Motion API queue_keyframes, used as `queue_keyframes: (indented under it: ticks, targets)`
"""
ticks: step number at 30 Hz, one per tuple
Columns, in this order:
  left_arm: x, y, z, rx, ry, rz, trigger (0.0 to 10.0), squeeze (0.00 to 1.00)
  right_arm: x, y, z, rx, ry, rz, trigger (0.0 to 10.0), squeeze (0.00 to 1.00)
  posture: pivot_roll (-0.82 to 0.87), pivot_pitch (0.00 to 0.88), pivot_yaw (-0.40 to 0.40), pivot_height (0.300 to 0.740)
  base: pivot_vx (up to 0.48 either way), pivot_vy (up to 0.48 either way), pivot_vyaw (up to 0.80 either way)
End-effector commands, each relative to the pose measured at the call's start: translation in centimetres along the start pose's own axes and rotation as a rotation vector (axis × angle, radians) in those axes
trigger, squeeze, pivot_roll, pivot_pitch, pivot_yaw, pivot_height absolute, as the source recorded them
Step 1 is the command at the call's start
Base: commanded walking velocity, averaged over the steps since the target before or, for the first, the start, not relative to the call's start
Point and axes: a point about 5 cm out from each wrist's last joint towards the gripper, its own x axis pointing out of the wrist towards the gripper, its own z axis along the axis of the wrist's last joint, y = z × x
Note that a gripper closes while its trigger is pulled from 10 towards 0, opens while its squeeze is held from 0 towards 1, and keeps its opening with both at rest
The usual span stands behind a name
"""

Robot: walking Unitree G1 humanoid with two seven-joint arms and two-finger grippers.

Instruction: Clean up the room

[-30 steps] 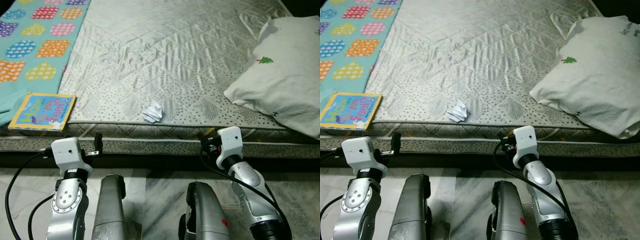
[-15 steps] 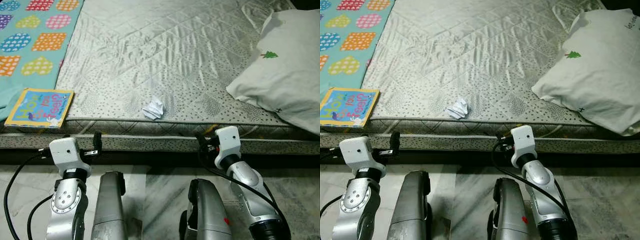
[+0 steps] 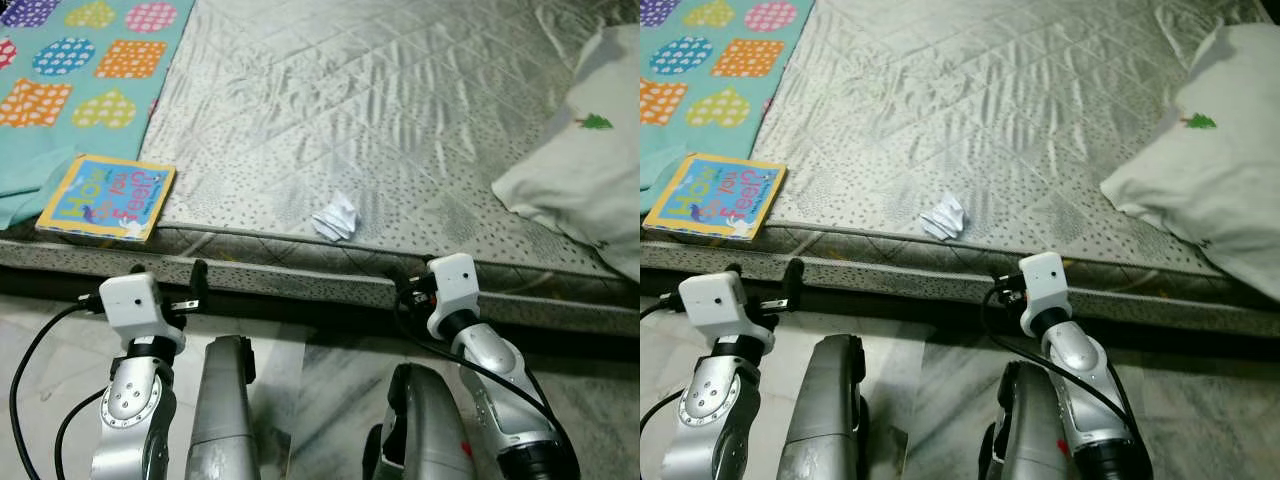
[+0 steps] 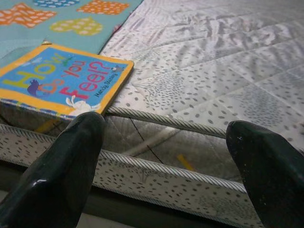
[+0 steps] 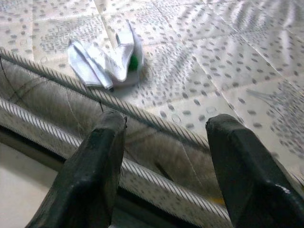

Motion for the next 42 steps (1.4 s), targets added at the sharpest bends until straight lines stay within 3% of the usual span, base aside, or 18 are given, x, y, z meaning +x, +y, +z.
queue_keyframes:
  ticks: [1, 14, 25, 42]
  targets:
    - [-0.32, 0.0, -0.15, -0.005, 0.013, 0.003, 10.0, 0.0, -0.48, -0.28, -0.45, 0.008, 0.018, -0.003, 10.0, 0.0, 0.09, 0.287, -0.015, 0.543, 0.345, 0.0, 0.0]
    - [-0.24, 0.07, -0.38, 0.011, 0.027, -0.004, 10.0, 0.0, -0.42, 0.02, -0.49, -0.005, 0.015, 0.023, 10.0, 0.0, 0.1, 0.276, -0.014, 0.543, 0.32, 0.0, 0.0]
    - [-0.14, 0.01, -0.66, 0.025, 0.043, -0.002, 10.0, 0.0, -0.56, -0.21, -0.59, -0.009, 0.012, 0.038, 10.0, 0.0, 0.1, 0.27, -0.012, 0.543, 0.0, 0.0, 0.0]
    - [-0.36, 0.13, -0.75, 0.025, 0.057, 0.007, 10.0, 0.0, -0.21, 0.06, -0.9, -0.067, 0.05, 0.137, 10.0, 0.0, 0.1, 0.287, -0.008, 0.543, 0.0, 0.0, 0.79]
